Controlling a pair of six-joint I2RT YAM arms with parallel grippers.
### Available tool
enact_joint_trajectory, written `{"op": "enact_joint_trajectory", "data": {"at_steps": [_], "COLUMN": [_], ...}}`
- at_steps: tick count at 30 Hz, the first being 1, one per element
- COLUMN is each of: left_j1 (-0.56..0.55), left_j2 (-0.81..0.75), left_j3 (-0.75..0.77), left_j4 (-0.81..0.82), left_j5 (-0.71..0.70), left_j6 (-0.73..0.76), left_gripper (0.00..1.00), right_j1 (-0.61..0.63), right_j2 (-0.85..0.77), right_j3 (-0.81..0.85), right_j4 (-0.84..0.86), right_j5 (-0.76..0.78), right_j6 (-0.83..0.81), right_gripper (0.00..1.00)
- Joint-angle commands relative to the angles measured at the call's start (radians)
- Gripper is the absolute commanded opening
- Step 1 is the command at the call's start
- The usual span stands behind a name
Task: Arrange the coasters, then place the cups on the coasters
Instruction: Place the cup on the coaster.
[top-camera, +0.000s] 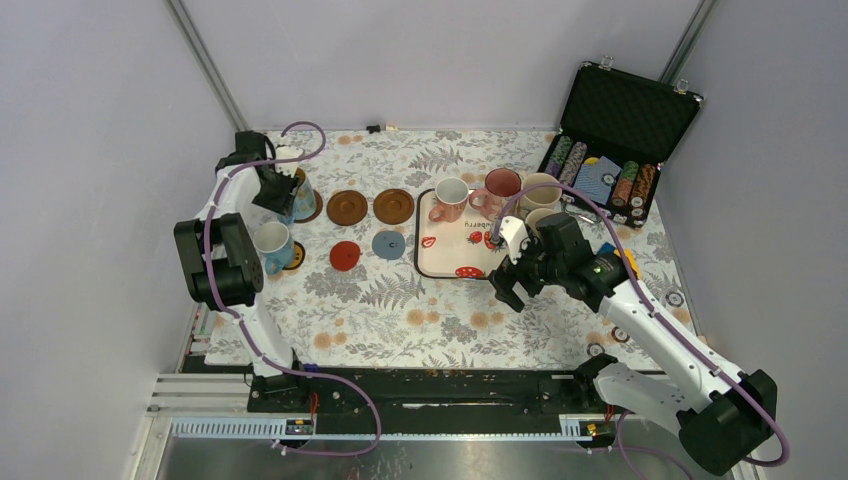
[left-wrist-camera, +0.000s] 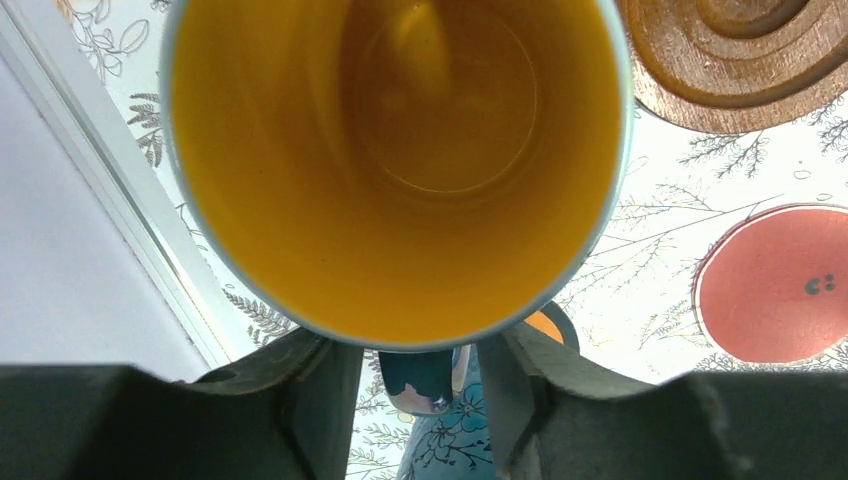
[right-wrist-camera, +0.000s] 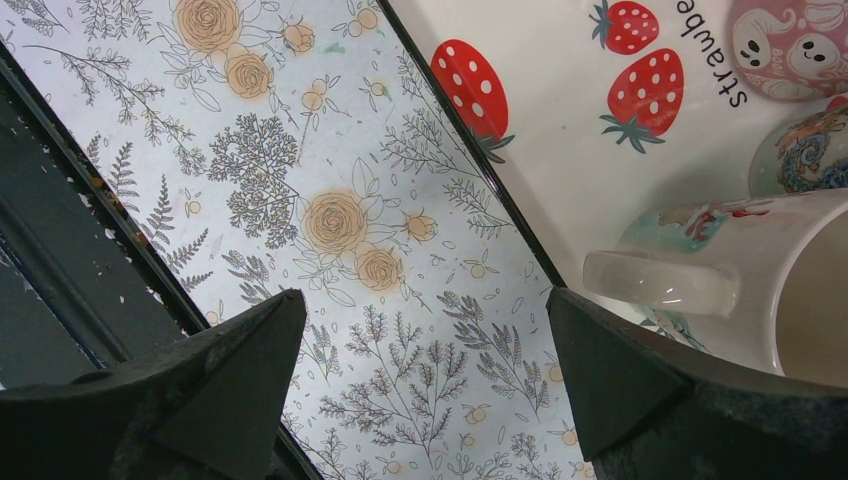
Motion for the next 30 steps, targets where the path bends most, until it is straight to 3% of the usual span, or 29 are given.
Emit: {"op": "enact_joint_trajectory", "data": {"at_steps": [1,6,8,10,20,25,30], "left_j1": [0.004,0.003,0.004,0.007,0.000,-0.241,-0.528], "left_j2": [-0.024,-0.037,-0.053,-0.082,-0.434,-0.640,-0.738], "left_j3": [0.041,0.038,0.029,0.028,0.020,-0.103,-0.162], "left_j4": [0.053,0.062,0.062,0.055,-0.110,-0.142,-0.201], "left_j5": [-0.010,-0.031,-0.032,-0.044,0.082,-0.069,-0.099], "left_j6": [-0.003,-0.013,-0.013,-0.015,0.013,0.054,0.003], "left_gripper": [0.48,0.66,0.78,0.97,0.99,0.99,0.99], "right_j1": [-0.007,-0.008,-0.007,-0.007,-0.007,-0.007,-0.012], "right_j2": [0.000,-0.008,-0.007,-0.010,-0.031,-0.038,-0.039], "right_j3": [0.009,0.004,0.009,0.006,0.012,0.012,0.007], "right_j4": [0.023,0.023,0.022,0.021,0.026,0.064,0.105], "right_j5": [0.010,0.007,0.009,0.009,0.018,0.138,0.235], "right_j6": [-0.014,-0.015,-0.013,-0.012,0.003,0.032,0.054], "right_gripper": [1.00,1.00,1.00,1.00,1.00,1.00,1.00]}}
